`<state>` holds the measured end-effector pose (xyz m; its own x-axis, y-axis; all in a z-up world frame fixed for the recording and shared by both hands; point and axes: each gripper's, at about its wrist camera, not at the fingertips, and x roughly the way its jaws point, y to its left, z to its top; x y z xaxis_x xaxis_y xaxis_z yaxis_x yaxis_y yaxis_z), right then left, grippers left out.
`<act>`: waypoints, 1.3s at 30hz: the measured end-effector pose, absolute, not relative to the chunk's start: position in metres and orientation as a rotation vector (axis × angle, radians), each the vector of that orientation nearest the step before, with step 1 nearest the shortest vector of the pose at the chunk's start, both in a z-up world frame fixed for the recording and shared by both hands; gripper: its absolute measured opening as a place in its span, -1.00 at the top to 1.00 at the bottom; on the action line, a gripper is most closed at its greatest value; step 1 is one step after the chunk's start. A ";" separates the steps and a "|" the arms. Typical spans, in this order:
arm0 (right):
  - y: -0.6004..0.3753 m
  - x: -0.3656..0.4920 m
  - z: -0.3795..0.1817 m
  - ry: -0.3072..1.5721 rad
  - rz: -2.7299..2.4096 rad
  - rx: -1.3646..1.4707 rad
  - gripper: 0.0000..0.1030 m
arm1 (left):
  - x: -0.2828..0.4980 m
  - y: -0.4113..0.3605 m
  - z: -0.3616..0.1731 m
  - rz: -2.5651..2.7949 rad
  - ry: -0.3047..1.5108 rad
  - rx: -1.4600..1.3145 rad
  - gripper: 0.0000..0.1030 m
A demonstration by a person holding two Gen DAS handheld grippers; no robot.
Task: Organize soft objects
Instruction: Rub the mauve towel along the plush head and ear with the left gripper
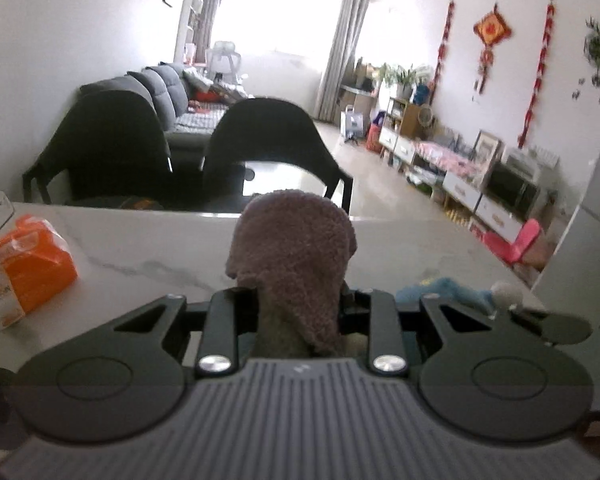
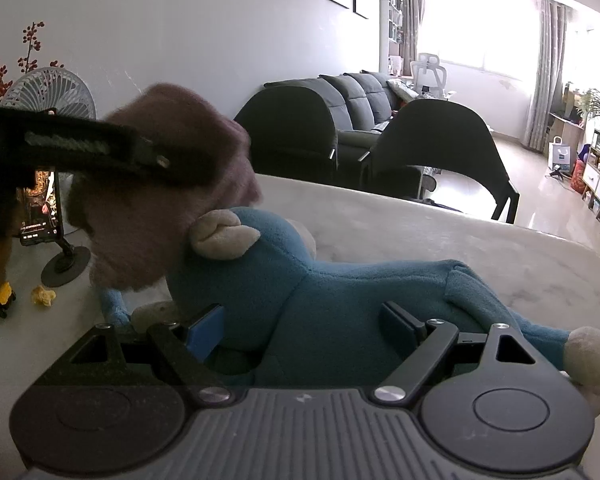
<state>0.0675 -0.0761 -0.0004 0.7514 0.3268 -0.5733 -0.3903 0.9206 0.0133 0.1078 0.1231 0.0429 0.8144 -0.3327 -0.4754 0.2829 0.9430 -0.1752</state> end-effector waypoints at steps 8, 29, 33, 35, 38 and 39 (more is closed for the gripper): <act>-0.078 0.068 -0.002 0.604 0.403 -0.103 -0.66 | 0.103 0.132 0.022 -0.287 0.546 -0.126 0.46; -0.086 0.069 -0.001 0.602 0.409 -0.091 -0.66 | 0.086 0.170 0.004 -0.080 0.640 -0.088 0.49; -0.087 0.069 -0.001 0.602 0.411 -0.088 -0.66 | 0.083 0.166 0.028 -0.135 0.567 -0.110 0.49; -0.087 0.069 -0.001 0.601 0.410 -0.089 -0.66 | 0.083 0.160 0.041 -0.190 0.526 -0.122 0.49; -0.087 0.068 -0.001 0.601 0.410 -0.086 -0.66 | 0.089 0.146 0.051 -0.271 0.496 -0.126 0.48; -0.087 0.068 -0.001 0.602 0.411 -0.084 -0.66 | 0.091 0.141 0.051 -0.282 0.496 -0.116 0.48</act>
